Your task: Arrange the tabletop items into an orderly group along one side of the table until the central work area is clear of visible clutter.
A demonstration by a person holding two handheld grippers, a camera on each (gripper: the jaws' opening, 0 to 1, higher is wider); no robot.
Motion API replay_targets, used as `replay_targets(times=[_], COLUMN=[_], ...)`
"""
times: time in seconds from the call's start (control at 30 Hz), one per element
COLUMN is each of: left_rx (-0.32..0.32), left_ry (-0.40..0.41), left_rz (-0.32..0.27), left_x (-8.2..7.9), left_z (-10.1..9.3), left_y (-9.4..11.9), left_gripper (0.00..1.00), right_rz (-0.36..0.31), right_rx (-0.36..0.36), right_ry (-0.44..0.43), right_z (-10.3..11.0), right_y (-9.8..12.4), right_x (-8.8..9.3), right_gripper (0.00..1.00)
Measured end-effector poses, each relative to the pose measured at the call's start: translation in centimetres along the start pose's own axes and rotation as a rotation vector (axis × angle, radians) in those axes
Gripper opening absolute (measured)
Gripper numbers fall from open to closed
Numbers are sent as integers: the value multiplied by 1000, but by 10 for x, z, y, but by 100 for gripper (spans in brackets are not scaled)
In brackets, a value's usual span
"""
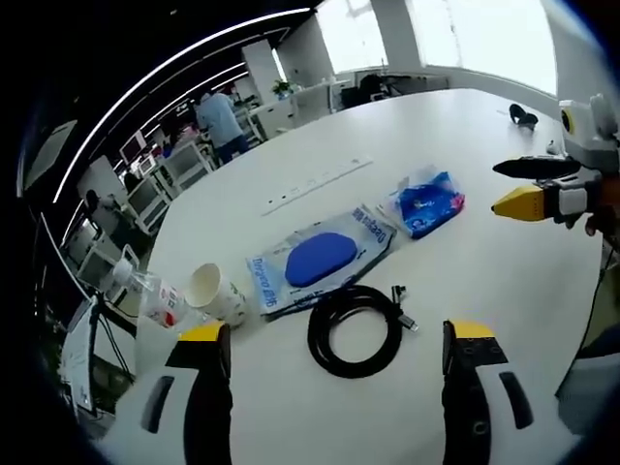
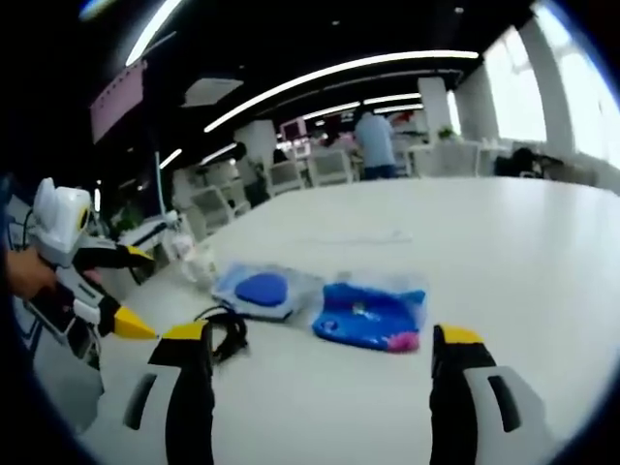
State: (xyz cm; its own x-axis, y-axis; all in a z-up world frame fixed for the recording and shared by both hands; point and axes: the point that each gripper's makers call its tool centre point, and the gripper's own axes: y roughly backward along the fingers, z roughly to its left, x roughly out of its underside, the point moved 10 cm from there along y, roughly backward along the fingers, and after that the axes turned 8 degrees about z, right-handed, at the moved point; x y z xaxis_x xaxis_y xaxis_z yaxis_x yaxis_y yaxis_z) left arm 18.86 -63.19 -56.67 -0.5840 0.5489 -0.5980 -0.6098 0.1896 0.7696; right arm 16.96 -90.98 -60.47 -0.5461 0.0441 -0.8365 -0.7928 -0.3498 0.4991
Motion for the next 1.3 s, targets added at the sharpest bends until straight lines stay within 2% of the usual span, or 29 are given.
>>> replay_targets(times=[0.17,0.33,0.43,0.83,1.3], left_rx=[35,70,89,151,188], left_ry=[2,-2,-43,-67,-54], left_rz=[-10,-15,-4,-11,-39], left_x=[6,17,25,43,56], left_z=[7,19,25,38,60], left_y=[0,0,-2,-16,-32], left_gripper=[88,87,86,83,79], right_rz=[-17,-19,4,14,22], right_rx=[46,56,66,129,157], right_ry=[-68,-67,-35,-36,-17], right_z=[15,38,50,67,89], right_y=[-3,0,6,21,12], right_x=[3,10,12,23,20], right_gripper=[90,89,88,86,82])
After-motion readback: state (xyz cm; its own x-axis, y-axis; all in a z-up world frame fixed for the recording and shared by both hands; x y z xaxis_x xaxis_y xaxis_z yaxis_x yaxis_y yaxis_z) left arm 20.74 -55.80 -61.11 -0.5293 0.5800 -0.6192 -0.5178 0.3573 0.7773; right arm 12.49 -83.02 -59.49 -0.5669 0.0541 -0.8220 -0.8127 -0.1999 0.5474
